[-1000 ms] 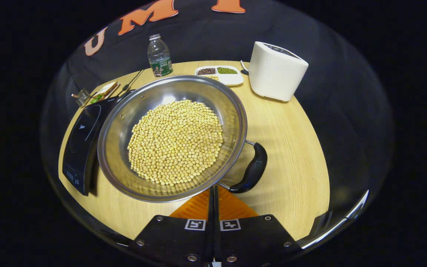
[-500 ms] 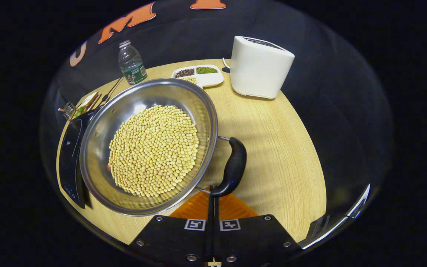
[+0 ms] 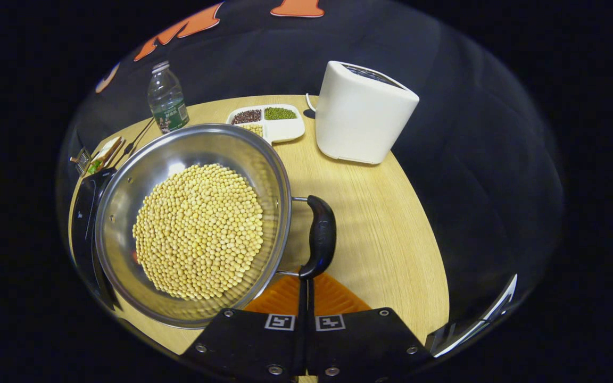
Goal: First push the handle of the pot to place it horizontally, then grasp the pot with both hands and set it on the induction cooktop.
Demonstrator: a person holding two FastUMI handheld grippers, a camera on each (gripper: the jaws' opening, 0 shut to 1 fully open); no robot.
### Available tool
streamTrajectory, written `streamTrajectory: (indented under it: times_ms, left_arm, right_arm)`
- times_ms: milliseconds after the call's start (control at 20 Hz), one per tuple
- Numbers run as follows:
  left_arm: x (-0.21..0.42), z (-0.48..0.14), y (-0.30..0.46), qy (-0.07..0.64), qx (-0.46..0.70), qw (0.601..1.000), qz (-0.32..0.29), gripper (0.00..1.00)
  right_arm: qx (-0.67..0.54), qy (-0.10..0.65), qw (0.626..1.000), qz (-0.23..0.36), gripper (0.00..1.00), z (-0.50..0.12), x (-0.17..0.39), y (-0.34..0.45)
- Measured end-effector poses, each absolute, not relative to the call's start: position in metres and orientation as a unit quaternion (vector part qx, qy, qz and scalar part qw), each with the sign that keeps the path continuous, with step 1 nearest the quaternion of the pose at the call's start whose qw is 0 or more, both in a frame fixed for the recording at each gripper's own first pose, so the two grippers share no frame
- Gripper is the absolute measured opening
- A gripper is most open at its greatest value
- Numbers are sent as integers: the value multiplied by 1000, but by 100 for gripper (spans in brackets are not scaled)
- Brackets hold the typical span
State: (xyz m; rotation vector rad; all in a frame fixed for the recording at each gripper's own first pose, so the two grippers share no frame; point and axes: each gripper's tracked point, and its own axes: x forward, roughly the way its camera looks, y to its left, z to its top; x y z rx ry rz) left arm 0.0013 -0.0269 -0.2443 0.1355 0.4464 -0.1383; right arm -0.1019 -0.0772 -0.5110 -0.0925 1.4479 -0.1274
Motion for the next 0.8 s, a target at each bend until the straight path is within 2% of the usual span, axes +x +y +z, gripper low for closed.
streamTrajectory:
  times_ms: [150, 250, 450, 500, 550, 650, 750, 800]
  left_arm:
    - [-4, -260, -35, 232, 70, 967, -74, 96]
    - [-8, -276, -43, 245, 67, 964, -80, 99]
    - [-17, -310, -65, 281, 61, 953, -96, 93]
    - [-18, -319, -72, 290, 58, 950, -102, 96]
    - [-21, -327, -79, 299, 55, 947, -108, 99]
    - [-20, -347, -92, 319, 49, 939, -117, 96]
    - [-22, -368, -106, 341, 41, 931, -124, 99]
    - [-23, -377, -111, 353, 40, 926, -126, 96]
  right_arm:
    - [-39, 655, 752, -65, 0, -516, -89, -83]
    - [-46, 647, 758, -72, 0, -516, -79, -89]
    - [-36, 637, 766, -72, 0, -519, -66, -90]
    - [-41, 635, 768, -72, 0, -517, -66, -92]
    - [-46, 627, 775, -71, 0, -510, -64, -96]
    - [-36, 612, 787, -74, 0, -493, -59, -98]
    - [-17, 594, 801, -64, 0, -479, -51, -93]
    - [-9, 591, 805, -52, 1, -473, -49, -88]
